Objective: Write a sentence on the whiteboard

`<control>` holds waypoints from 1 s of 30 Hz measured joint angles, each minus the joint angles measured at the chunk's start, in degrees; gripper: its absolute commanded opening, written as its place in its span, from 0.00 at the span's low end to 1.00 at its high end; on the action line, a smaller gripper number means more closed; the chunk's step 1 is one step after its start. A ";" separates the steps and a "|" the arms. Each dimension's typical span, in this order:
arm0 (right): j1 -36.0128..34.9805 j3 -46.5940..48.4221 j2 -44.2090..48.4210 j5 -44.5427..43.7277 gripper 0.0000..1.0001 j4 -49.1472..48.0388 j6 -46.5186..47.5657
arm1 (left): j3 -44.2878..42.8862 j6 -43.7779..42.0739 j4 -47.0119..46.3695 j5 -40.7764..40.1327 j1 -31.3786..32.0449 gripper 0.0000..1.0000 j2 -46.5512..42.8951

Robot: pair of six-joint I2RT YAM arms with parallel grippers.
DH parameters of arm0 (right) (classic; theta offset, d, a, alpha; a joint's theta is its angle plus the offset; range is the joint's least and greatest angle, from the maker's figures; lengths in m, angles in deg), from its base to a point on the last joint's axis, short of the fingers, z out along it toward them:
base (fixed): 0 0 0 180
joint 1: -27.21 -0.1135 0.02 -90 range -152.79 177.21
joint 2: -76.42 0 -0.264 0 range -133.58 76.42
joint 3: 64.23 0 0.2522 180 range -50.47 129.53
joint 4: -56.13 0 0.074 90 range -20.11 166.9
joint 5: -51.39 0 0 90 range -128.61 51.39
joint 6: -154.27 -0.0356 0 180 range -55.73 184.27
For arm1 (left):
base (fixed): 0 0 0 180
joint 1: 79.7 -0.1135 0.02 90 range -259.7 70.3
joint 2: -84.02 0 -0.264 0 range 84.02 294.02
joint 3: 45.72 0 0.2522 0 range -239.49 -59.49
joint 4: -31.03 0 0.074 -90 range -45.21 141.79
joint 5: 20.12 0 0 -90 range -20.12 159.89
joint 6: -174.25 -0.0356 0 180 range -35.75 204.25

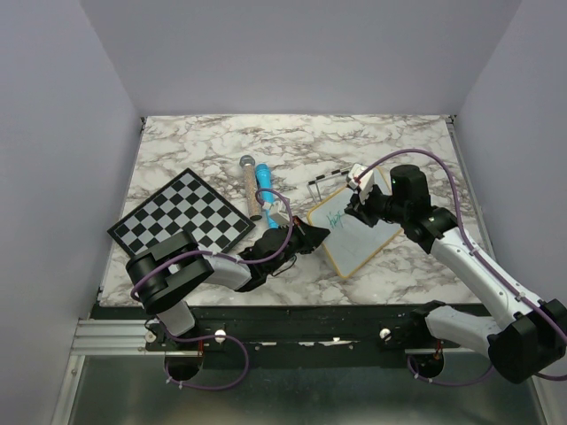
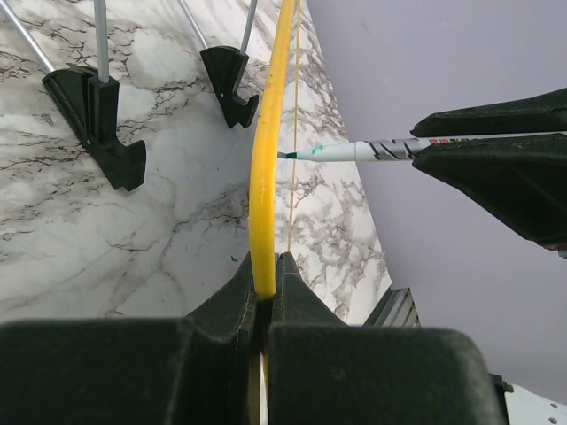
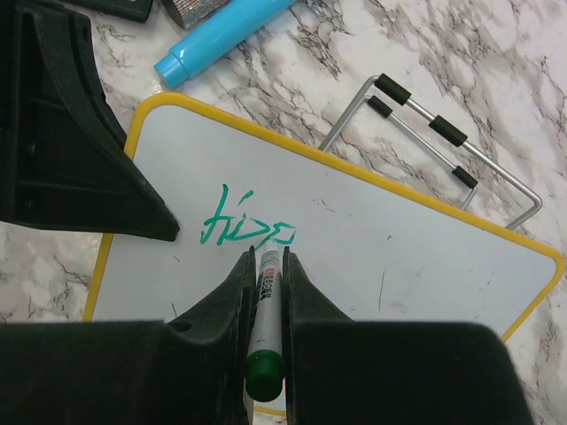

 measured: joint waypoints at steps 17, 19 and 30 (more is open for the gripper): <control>5.01 0.00 1.20 0.39 0.01 0.02 -3.15 | 0.11 -0.09 -0.26 0.15 0.00 0.00 0.00; 5.01 0.00 0.59 0.52 0.01 0.02 -3.15 | 0.11 -0.11 -0.26 0.17 0.00 0.00 0.00; 5.14 0.39 -1.60 2.34 0.01 0.02 -3.15 | 0.22 -0.02 -0.28 0.20 0.00 0.00 0.02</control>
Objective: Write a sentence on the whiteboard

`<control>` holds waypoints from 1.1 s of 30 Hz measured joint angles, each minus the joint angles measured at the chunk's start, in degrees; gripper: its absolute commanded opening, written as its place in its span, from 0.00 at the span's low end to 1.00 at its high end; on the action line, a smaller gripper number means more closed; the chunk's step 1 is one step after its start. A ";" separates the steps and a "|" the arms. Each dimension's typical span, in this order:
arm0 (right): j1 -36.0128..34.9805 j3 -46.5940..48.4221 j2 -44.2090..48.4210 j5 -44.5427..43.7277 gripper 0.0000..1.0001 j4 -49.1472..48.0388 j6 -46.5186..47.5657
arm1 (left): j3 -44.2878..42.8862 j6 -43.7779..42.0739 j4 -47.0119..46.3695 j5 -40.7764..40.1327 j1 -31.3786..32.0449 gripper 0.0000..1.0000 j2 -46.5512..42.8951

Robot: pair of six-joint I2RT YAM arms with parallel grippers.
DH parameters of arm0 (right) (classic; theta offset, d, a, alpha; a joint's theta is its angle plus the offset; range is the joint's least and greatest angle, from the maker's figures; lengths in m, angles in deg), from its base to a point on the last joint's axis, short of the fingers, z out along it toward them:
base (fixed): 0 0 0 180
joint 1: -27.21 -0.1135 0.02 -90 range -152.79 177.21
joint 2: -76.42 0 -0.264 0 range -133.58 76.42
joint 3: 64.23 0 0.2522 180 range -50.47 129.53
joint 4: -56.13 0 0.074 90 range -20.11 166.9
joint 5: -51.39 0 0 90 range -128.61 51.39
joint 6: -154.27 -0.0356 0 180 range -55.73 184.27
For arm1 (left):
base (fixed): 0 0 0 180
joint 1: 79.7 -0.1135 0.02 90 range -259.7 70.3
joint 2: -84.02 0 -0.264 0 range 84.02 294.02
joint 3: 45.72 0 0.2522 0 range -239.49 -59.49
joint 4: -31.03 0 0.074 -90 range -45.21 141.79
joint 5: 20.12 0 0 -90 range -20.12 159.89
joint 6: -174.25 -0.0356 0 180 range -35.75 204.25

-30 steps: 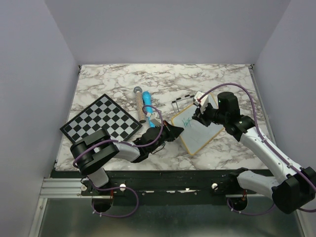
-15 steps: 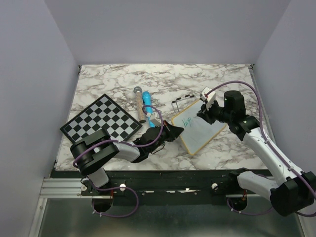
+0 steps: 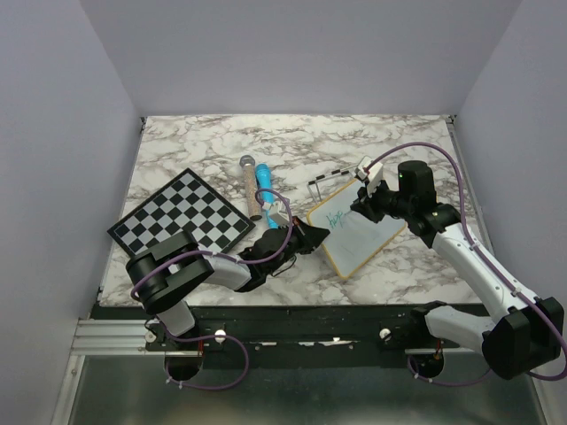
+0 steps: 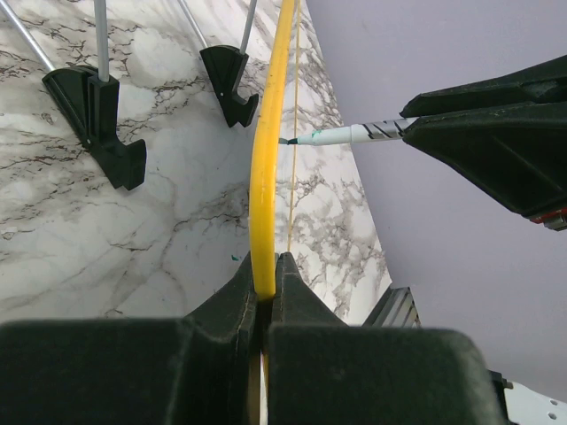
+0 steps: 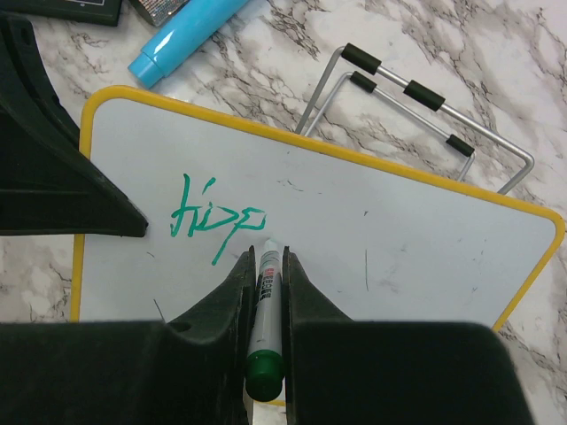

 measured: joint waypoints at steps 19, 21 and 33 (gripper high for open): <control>0.00 0.85 -1.09 -1.95 0.00 -1.33 -0.24 | 0.11 -0.02 -0.42 0.17 -0.11 0.00 0.17; 0.00 0.85 -1.09 -1.92 0.00 -1.38 -0.28 | 0.11 -0.02 -0.42 0.20 -0.13 0.00 0.17; 0.00 0.85 -1.07 0.22 0.01 -2.75 -0.48 | 0.11 -0.09 -0.83 0.31 -0.15 0.00 0.42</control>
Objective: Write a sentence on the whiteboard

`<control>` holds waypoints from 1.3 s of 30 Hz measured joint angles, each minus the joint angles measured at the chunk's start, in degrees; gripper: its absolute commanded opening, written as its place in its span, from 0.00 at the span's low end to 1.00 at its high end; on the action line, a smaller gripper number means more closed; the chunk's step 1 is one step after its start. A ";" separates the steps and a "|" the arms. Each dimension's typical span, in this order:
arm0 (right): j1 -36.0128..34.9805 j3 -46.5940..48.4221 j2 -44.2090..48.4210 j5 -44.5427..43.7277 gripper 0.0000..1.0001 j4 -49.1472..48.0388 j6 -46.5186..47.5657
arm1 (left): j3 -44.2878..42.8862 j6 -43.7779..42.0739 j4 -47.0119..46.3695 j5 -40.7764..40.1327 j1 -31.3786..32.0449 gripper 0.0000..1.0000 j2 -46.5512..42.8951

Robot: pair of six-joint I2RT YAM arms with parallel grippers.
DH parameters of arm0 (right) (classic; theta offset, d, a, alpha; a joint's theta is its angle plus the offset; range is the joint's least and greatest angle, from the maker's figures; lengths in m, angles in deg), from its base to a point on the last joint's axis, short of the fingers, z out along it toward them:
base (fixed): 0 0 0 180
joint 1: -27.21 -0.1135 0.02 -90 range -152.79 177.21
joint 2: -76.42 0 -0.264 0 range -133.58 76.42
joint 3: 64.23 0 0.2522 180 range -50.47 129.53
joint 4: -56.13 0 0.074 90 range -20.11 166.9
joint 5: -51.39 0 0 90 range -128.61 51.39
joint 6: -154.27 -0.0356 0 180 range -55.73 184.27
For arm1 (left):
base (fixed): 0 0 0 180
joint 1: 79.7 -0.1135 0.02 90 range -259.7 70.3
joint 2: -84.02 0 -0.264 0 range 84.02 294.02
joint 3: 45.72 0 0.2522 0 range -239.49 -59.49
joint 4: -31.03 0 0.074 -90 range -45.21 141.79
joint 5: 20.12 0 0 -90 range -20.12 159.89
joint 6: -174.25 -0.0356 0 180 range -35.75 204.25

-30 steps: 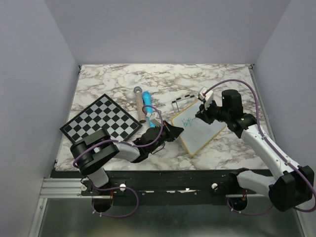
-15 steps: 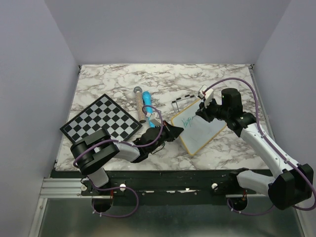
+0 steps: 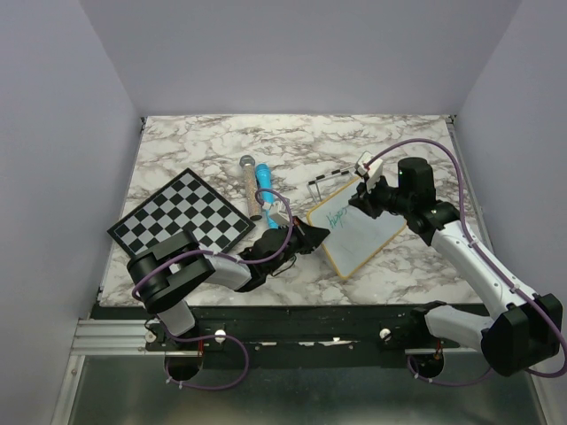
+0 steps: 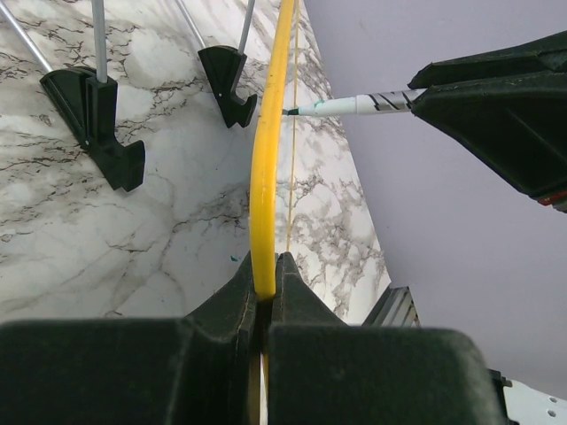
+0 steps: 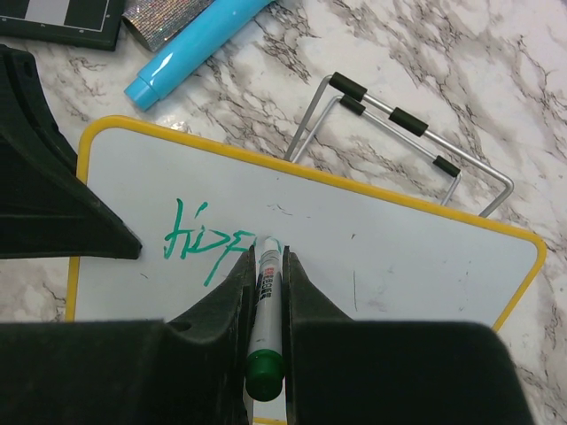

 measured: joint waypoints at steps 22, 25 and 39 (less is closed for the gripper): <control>0.00 -0.39 0.52 1.03 0.00 2.91 1.60 | 0.02 0.09 0.02 0.07 -0.11 0.00 0.02; 0.00 -0.39 0.52 0.39 0.00 3.26 1.57 | 0.07 0.11 0.02 0.07 -0.11 0.00 0.02; 0.02 -0.39 0.20 -3.85 0.01 3.78 1.60 | 0.13 0.24 0.02 0.04 -0.13 0.00 0.02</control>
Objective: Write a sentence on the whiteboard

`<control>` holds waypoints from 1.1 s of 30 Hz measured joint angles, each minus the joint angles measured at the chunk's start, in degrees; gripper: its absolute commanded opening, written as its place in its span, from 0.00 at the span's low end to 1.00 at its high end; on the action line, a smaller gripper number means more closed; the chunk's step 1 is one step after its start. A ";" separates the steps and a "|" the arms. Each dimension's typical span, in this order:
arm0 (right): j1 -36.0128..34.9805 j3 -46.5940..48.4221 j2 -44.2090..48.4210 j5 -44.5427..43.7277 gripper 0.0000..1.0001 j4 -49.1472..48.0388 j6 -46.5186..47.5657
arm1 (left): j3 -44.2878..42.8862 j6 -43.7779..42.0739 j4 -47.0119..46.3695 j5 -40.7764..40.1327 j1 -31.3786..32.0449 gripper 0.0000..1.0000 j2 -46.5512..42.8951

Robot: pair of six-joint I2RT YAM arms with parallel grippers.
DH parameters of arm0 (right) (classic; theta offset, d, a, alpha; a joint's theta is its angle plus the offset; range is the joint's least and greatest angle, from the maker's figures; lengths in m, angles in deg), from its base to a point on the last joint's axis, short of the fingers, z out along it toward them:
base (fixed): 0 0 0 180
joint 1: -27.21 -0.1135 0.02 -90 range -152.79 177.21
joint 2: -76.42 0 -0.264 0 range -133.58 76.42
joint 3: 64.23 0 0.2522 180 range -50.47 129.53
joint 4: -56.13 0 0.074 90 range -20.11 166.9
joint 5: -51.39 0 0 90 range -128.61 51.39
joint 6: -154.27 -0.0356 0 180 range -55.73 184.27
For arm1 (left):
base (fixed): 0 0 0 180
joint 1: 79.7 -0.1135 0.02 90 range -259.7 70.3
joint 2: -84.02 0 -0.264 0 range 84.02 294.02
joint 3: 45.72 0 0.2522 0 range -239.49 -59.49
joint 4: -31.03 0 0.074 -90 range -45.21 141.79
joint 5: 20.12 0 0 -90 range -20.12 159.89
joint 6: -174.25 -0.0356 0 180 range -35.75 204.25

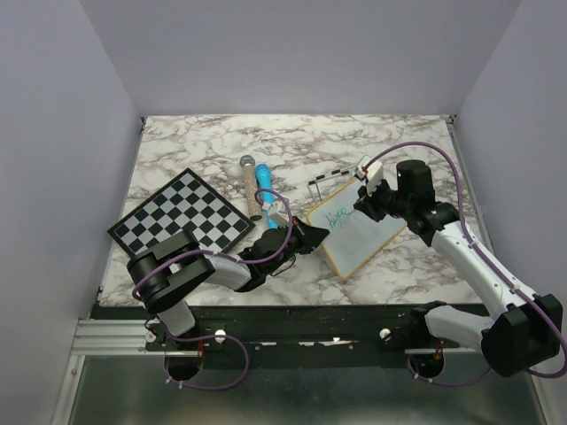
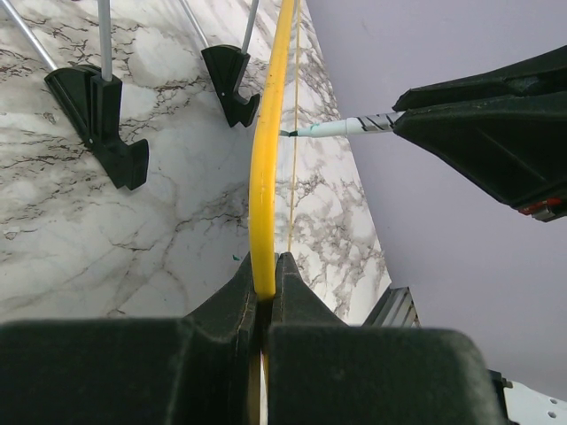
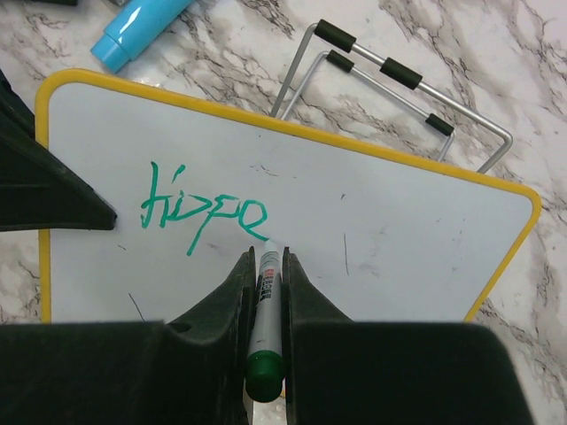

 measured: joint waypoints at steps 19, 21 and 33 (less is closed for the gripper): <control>3.96 0.72 3.19 1.44 0.01 -0.35 -1.31 | 0.31 -0.39 -0.63 0.24 -0.04 0.00 0.00; 4.61 0.70 3.34 2.21 0.01 -0.57 -1.36 | 0.31 -0.42 -0.68 0.26 -0.04 0.00 0.00; 5.84 -0.59 5.84 6.08 0.01 -2.27 -1.60 | 0.44 -0.48 -0.87 0.33 -0.04 0.00 0.00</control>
